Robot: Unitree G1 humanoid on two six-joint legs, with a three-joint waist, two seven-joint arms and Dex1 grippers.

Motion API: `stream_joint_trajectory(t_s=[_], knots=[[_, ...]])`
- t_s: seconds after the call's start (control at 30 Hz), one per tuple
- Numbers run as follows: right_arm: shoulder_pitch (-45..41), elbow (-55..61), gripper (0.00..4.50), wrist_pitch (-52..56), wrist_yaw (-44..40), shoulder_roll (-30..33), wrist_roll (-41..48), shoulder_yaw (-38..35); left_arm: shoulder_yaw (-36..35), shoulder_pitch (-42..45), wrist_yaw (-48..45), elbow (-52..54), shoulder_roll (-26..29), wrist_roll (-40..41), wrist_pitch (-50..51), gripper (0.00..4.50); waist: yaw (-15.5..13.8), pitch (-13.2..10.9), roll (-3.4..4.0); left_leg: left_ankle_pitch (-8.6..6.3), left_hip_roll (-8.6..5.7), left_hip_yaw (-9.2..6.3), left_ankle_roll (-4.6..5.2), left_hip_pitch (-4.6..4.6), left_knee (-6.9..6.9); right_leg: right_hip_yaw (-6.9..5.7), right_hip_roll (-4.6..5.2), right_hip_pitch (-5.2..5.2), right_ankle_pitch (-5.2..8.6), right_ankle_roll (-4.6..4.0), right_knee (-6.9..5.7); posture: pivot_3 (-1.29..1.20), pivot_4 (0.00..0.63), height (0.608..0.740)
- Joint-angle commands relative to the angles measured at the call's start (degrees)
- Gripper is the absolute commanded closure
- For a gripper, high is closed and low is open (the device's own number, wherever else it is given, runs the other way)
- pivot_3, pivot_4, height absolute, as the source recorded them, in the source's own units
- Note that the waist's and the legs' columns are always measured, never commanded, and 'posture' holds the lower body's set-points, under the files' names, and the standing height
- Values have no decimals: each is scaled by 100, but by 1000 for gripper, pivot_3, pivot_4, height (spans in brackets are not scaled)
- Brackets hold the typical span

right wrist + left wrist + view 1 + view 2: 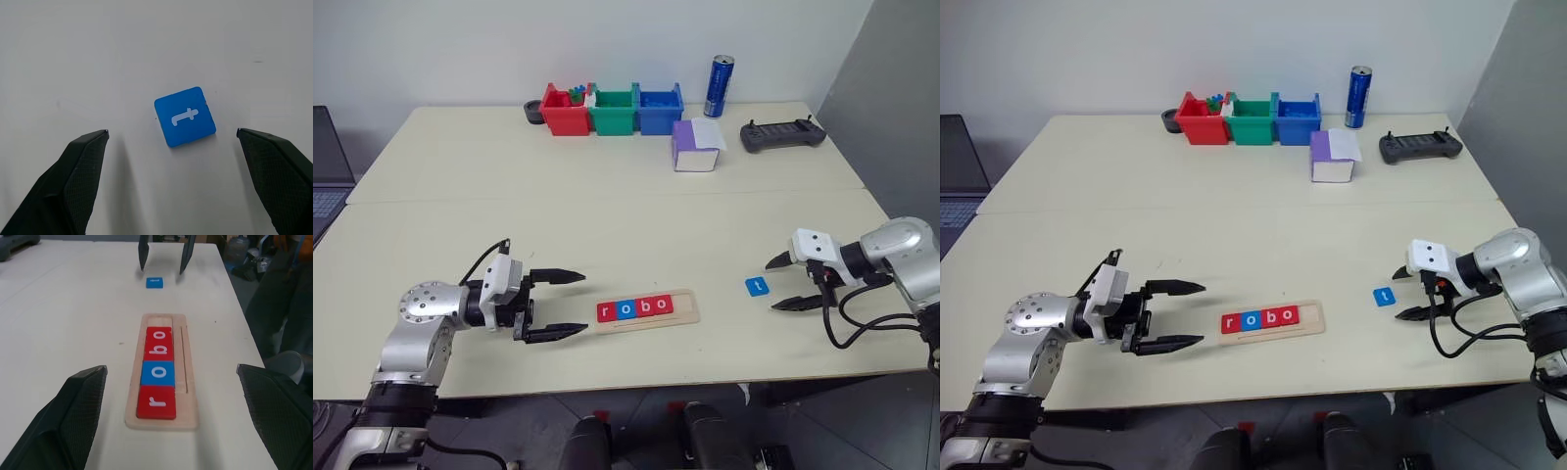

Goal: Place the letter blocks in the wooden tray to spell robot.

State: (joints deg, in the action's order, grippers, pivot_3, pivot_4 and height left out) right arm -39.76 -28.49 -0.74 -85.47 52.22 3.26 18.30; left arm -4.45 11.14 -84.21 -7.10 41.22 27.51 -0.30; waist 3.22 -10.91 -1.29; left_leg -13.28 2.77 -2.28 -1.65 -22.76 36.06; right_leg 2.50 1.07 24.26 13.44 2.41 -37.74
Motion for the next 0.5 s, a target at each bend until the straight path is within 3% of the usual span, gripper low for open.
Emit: stream_joint_trajectory(t_s=[0.03,0.5], knots=[[-352,-412,36,-437,-201,-133,-182,-21,-198,-88,76,232,78,63,-100,0,-13,0,1,0,0,-1,0,-2,-1,-1,0,2,0,-2,0,0,150,740],[-906,-1777,36,-1267,-533,-536,-562,73,-243,-115,375,779,208,194,334,0,-30,-1,2,0,-1,-1,0,5,1,0,0,-1,-1,-4,-10,0,150,740]])
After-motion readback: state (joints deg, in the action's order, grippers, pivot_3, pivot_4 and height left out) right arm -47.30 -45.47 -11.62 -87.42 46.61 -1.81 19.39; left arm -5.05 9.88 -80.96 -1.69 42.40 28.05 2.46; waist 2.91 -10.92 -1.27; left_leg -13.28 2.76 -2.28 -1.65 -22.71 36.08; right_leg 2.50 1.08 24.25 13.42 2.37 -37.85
